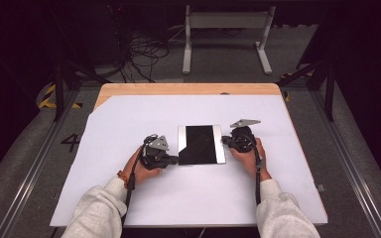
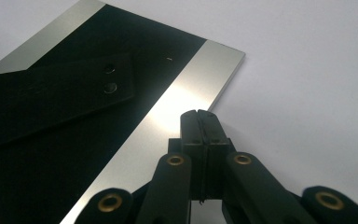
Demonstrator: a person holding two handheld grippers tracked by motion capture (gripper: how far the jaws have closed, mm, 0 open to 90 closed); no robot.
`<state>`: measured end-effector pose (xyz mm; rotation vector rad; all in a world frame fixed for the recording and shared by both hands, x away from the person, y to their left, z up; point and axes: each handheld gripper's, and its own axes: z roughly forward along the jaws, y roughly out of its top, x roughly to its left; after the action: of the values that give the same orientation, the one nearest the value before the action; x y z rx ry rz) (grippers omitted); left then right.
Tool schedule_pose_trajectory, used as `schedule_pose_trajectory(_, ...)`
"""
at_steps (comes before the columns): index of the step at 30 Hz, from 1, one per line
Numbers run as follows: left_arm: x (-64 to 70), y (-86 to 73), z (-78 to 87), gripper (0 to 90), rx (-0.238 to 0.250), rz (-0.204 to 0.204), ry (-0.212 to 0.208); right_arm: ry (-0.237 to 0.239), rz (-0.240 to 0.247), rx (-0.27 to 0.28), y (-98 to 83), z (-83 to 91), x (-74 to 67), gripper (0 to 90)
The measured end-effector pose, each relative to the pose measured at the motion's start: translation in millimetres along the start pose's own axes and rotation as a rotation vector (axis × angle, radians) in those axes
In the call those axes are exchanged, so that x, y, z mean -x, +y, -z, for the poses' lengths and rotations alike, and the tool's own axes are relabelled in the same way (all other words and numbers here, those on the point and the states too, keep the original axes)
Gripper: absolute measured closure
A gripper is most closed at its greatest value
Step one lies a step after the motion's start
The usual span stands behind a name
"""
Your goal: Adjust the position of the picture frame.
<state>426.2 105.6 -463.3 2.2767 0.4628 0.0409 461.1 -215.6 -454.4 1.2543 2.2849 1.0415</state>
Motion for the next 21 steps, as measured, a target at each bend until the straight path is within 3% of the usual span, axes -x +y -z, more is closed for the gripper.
schedule_pose_trajectory(2, 3.6, -0.2, 0.2, 89.9, -0.005, -0.008, -0.021, -0.005, 0.004, -0.006, 2.1, -1.3, 0.0, 90.0)
schedule_pose_trajectory(5, 7.5, 1.6, -0.4, 89.9, -0.015, -0.018, -0.004, -0.021, 0.015, -0.017, 5.9, -3.5, -1.7, 90.0)
schedule_pose_trajectory(11, 10.0, 1.4, -2.4, 89.9, -0.013, -0.004, -0.04, -0.043, 0.025, -0.006, 9.1, -8.8, -3.4, 90.0)
schedule_pose_trajectory(16, 18.4, 7.3, -4.6, 89.8, -0.039, -0.029, 0.005, -0.074, 0.063, -0.008, 13.8, -14.2, -6.2, 90.0)
schedule_pose_trajectory(19, 16.3, 5.6, -4.1, 89.4, -0.026, -0.022, -0.008, -0.066, 0.031, -0.003, 11.1, -10.6, -3.3, 90.0)
schedule_pose_trajectory(21, 15.2, 5.6, -0.6, 89.1, 0.001, -0.016, -0.011, -0.075, 0.04, -0.009, 8.7, -5.9, -3.3, 90.0)
